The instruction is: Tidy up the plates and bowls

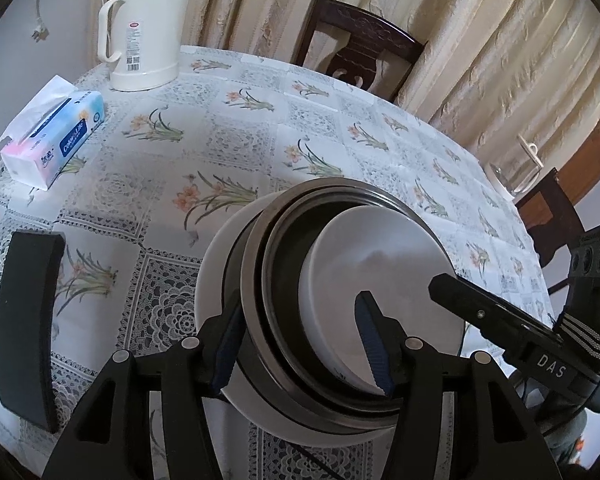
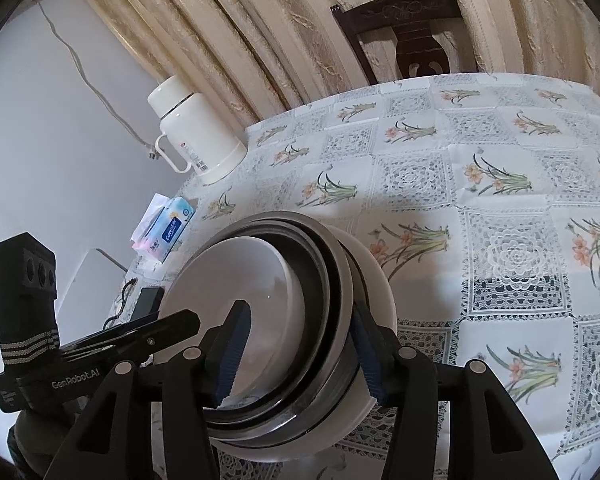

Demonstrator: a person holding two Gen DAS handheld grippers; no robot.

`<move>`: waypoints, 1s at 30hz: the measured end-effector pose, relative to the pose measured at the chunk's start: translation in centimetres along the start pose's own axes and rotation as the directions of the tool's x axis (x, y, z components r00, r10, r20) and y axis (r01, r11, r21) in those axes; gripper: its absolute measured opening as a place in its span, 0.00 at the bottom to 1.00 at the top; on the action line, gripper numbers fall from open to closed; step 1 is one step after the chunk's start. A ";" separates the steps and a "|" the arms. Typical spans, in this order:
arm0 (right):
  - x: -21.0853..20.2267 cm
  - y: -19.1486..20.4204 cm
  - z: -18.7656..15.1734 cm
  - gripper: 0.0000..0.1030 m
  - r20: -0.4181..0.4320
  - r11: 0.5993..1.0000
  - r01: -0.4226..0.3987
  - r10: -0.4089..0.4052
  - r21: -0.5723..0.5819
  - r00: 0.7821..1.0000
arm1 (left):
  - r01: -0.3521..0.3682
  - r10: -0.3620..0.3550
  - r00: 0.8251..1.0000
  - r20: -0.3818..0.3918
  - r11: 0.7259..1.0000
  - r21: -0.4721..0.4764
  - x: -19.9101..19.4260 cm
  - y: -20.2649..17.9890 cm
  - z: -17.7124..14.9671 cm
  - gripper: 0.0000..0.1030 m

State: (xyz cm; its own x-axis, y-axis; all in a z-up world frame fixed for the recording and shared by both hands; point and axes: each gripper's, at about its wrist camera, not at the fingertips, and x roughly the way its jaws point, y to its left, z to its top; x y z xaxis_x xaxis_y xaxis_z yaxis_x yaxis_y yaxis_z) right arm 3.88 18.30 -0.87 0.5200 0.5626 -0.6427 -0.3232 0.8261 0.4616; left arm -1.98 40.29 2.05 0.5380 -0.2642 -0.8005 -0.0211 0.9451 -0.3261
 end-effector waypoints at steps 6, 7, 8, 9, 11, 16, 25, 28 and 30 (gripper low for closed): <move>-0.4 -0.3 -0.3 0.53 0.009 1.000 0.000 0.000 0.002 1.000 | -0.006 0.007 1.000 0.016 1.000 -0.010 -0.6 0.3 -0.3 0.54; -0.5 -0.3 -0.4 0.53 0.012 1.000 0.001 -0.001 0.001 1.000 | -0.012 0.012 1.000 0.023 1.000 -0.008 -0.8 0.3 -0.3 0.54; -0.6 -0.3 -0.5 0.54 0.015 1.000 0.000 0.000 0.001 1.000 | -0.018 0.018 0.999 0.032 1.000 -0.006 -1.0 0.3 -0.4 0.54; -0.8 -0.3 -0.5 0.54 0.018 1.000 -0.001 0.001 0.000 1.000 | -0.021 0.021 0.999 0.037 1.000 -0.006 -1.2 0.4 -0.3 0.54; -1.1 -0.3 -0.7 0.54 0.027 1.000 -0.002 0.002 -0.003 1.000 | -0.030 0.030 0.998 0.052 1.000 -0.003 -1.6 0.3 -0.5 0.54; -2.1 0.0 -1.2 0.54 0.059 1.000 0.001 0.000 -0.026 0.998 | -0.057 0.056 0.995 0.083 0.998 0.013 -2.6 0.0 -1.0 0.54; -4.0 1.1 -3.3 0.60 0.129 0.995 0.006 0.007 -0.102 0.992 | -0.140 0.128 0.969 0.211 0.989 0.044 -4.9 -1.4 -3.0 0.59; -4.4 1.5 -4.1 0.63 0.143 0.993 0.012 0.006 -0.121 0.990 | -0.165 0.148 0.957 0.251 0.985 0.046 -5.5 -1.8 -3.9 0.62; -4.6 1.7 -4.7 0.64 0.152 0.991 0.020 0.001 -0.134 0.988 | -0.189 0.169 0.944 0.283 0.981 0.043 -5.9 -2.0 -4.7 0.66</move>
State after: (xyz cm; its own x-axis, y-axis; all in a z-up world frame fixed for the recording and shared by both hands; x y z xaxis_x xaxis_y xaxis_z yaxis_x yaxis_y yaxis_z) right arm -2.74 17.24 -0.03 0.6342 0.5516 -0.5419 -0.4159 0.8341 0.3623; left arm -9.09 39.01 5.04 0.7424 -0.0352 -0.6690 -0.0858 0.9854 -0.1470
